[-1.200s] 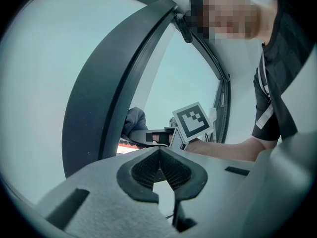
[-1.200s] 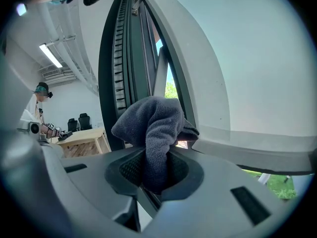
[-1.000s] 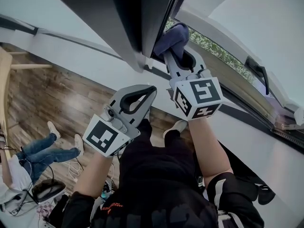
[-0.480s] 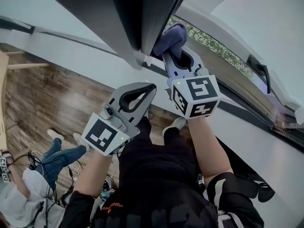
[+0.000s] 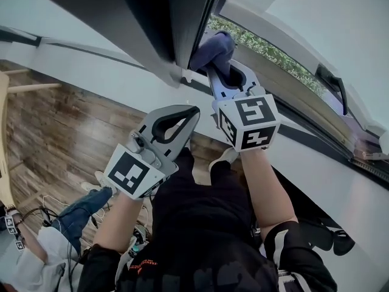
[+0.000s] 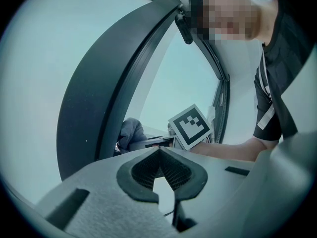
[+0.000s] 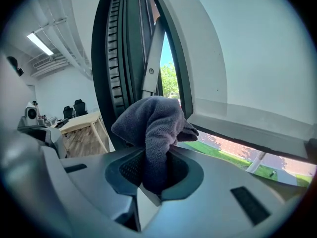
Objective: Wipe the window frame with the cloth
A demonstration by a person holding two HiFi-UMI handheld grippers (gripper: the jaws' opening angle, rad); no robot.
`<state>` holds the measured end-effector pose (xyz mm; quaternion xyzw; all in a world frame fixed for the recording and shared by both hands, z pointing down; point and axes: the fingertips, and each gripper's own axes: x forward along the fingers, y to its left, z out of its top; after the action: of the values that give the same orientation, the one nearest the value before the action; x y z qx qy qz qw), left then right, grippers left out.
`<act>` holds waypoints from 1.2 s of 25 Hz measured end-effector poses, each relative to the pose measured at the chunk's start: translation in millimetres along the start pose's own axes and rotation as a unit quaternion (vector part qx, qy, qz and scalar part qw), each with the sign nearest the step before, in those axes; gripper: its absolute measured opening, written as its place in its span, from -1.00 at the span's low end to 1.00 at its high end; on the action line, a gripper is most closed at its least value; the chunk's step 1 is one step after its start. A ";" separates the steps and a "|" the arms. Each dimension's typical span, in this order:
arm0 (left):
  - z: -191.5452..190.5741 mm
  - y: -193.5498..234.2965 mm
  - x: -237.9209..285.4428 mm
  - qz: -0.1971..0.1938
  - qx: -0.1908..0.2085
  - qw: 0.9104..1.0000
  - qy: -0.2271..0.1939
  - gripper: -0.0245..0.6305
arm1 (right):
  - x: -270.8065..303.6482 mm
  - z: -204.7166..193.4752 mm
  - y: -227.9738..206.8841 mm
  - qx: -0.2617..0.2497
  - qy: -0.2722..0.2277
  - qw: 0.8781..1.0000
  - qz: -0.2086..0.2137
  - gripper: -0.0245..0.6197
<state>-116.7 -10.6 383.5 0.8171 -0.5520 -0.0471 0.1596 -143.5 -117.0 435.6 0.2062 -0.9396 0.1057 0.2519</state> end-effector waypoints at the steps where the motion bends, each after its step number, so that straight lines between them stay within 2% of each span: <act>1: -0.3 -0.3 1.4 -0.002 0.000 1.000 0.002 -0.87 | -0.9 -0.5 -2.0 0.002 0.001 1.000 -0.002 -0.75; 6: -3.5 -8.8 10.7 -0.012 -0.007 1.000 0.015 -0.87 | -11.3 -5.6 -13.0 0.013 -0.001 1.000 -0.011 -0.75; 9: -1.9 -12.2 17.4 -0.024 0.002 1.000 0.012 -0.87 | -16.8 -8.3 -19.0 0.019 0.000 1.000 -0.019 -0.75; 13: -1.1 -15.0 21.4 -0.037 -0.008 0.999 0.023 -0.87 | -21.8 -11.0 -23.2 0.025 0.006 0.999 -0.031 -0.75; 21: -5.2 -49.9 51.4 -0.056 0.015 0.998 0.023 -0.87 | -58.7 -27.8 -57.9 0.038 -0.004 0.998 -0.047 -0.75; 30: -5.2 -75.0 67.3 -0.069 0.015 0.997 0.033 -0.87 | -86.0 -39.1 -79.7 0.048 -0.007 0.997 -0.063 -0.75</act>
<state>-22.8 -45.7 371.7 0.8564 -0.4897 -0.0224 0.1621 -23.8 -147.5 432.0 0.2773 -0.9203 0.1330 0.2416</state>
